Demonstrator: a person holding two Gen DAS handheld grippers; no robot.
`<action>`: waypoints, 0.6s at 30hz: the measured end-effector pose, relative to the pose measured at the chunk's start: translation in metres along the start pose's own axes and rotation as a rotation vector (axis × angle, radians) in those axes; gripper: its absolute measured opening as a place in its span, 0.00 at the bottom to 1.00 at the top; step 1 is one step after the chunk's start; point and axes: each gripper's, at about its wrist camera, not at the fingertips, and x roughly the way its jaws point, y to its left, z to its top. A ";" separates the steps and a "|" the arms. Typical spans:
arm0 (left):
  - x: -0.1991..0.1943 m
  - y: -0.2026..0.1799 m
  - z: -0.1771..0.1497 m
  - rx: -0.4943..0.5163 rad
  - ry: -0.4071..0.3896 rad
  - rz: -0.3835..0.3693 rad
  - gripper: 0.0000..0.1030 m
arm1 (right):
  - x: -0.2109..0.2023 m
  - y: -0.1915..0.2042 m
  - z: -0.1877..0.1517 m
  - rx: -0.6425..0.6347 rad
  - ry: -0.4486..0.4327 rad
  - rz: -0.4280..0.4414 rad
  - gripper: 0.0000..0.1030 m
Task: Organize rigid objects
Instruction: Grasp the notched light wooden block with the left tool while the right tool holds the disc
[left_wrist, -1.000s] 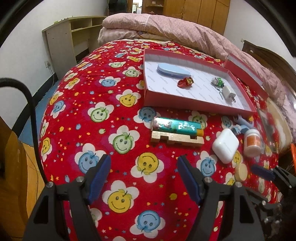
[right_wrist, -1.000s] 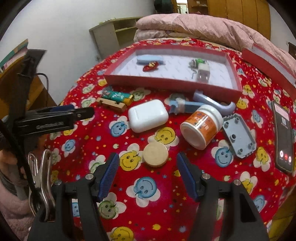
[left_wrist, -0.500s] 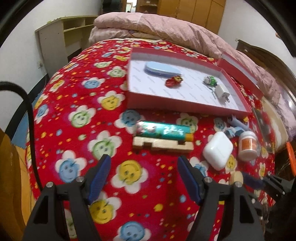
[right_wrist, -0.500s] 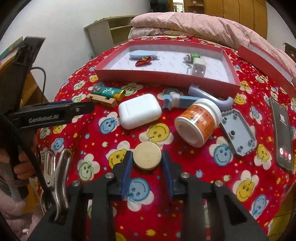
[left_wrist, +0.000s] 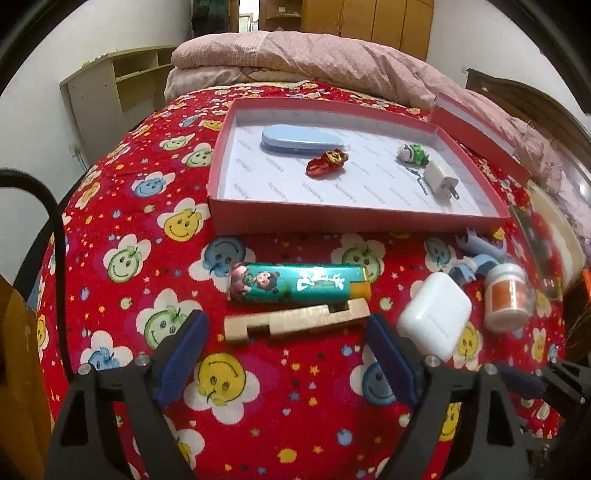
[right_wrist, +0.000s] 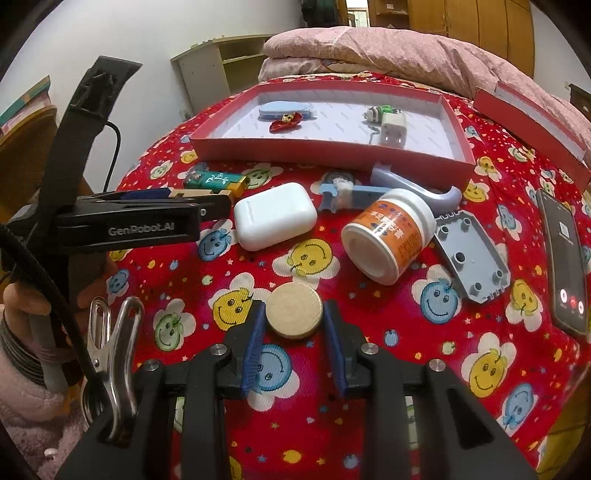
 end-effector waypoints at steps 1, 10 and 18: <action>0.001 -0.002 0.000 0.005 -0.001 0.007 0.88 | 0.000 0.000 0.000 0.001 -0.001 0.001 0.32; 0.001 -0.002 0.003 -0.088 0.001 0.011 0.88 | 0.000 0.000 0.001 0.004 -0.009 0.006 0.32; 0.002 -0.008 0.001 -0.085 -0.006 0.075 0.79 | 0.000 -0.002 0.000 0.012 -0.015 0.022 0.32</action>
